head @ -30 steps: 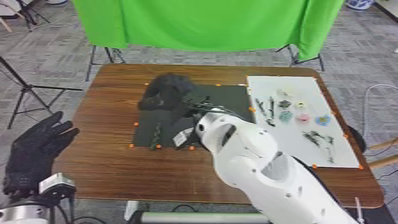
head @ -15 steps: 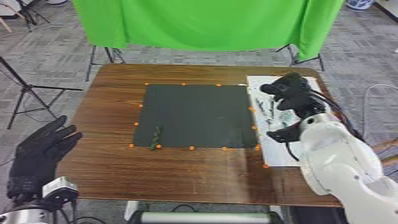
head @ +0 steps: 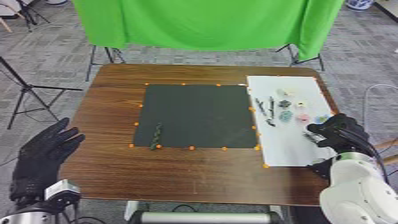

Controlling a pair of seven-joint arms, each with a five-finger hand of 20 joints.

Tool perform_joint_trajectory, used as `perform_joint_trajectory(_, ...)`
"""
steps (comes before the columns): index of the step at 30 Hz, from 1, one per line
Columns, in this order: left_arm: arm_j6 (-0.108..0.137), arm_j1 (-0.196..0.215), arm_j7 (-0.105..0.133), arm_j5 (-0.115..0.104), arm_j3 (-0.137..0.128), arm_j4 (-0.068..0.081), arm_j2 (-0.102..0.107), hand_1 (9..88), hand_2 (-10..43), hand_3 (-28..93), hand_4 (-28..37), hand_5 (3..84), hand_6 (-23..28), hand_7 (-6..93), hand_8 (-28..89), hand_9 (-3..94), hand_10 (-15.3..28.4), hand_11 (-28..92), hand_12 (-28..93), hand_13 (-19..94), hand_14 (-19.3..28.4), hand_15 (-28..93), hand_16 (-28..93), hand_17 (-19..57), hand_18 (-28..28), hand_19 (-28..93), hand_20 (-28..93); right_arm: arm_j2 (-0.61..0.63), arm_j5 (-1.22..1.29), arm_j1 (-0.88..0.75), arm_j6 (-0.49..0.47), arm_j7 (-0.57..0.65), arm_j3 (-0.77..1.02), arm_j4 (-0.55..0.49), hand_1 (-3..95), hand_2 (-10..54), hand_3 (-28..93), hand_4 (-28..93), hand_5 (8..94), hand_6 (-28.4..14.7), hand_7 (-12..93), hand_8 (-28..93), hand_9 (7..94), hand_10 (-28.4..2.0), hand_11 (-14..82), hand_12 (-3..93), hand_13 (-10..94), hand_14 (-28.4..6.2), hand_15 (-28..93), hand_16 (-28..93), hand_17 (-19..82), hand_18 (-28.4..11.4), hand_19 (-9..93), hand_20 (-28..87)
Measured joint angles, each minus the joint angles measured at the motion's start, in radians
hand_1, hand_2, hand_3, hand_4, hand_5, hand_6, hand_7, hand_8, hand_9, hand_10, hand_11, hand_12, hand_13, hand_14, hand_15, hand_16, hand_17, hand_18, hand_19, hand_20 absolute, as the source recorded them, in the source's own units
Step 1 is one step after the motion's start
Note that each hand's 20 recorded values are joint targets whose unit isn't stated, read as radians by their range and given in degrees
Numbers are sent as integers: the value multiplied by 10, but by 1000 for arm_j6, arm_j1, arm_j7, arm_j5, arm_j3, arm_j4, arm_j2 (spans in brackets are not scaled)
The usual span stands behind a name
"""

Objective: Arrange flowers

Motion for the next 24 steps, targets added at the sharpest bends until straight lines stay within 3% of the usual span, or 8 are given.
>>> perform_joint_trajectory(24, -1, -2, -1, 0, 11, 0, -3, 249, 38, 830, -198, 425, 114, 151, -98, 394, 201, 269, 96, 296, 267, 488, -92, -64, 234, 598, -49, 6, 9, -53, -122, 87, 63, 66, 309, -50, 863, -267, 619, -106, 181, -133, 567, -255, 444, 139, 521, -218, 795, 41, 219, -278, 897, 335)
